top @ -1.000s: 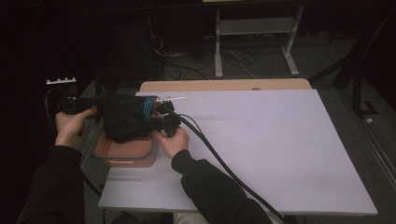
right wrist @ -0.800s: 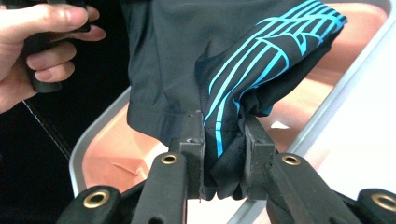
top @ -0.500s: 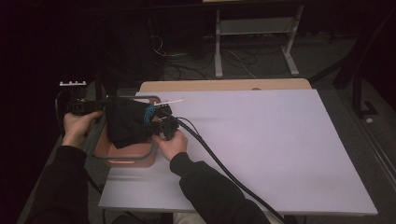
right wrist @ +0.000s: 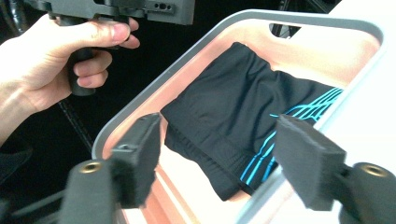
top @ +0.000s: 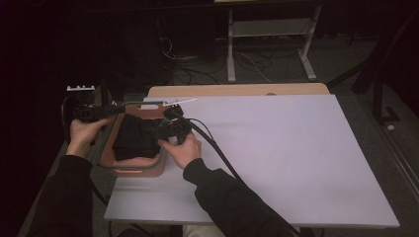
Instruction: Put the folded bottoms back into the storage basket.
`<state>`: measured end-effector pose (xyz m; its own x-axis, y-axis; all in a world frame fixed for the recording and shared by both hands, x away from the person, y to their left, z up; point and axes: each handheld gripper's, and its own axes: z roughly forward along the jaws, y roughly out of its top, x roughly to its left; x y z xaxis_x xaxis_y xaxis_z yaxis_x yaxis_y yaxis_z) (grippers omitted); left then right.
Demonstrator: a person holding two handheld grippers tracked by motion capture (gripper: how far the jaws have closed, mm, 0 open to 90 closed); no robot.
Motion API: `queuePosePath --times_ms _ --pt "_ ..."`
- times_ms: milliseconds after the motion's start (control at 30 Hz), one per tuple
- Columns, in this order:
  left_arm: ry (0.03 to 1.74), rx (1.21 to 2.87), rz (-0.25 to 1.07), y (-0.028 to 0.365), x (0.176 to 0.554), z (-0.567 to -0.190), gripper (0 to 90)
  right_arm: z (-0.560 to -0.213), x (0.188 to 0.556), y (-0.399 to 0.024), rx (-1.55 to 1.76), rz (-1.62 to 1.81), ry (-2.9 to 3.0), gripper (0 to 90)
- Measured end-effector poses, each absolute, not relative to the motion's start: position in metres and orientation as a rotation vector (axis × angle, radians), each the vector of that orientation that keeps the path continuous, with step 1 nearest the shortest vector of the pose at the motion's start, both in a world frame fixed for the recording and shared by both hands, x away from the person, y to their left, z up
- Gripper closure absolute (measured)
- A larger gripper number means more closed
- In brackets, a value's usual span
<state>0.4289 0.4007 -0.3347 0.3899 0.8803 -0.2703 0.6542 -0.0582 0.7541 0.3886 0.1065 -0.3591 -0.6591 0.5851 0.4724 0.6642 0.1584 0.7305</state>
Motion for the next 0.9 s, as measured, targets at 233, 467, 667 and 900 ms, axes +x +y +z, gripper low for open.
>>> queuePosePath --times_ms 233,467,667,900 --pt "1.295 1.807 0.321 0.385 0.426 -0.328 30.8 -0.354 0.39 0.088 -1.24 -1.499 -2.439 13.9" --pt "1.268 1.836 0.312 0.37 0.422 -0.324 17.4 -0.354 0.39 0.065 -1.237 -1.512 -2.468 9.2" --pt "1.228 1.896 0.256 0.353 0.416 -0.322 0.0 -0.351 0.391 0.039 -1.203 -1.534 -2.533 0.0" --pt "1.175 1.865 0.265 0.335 0.403 -0.317 0.0 -0.352 0.393 0.013 -1.198 -1.53 -2.546 0.0"
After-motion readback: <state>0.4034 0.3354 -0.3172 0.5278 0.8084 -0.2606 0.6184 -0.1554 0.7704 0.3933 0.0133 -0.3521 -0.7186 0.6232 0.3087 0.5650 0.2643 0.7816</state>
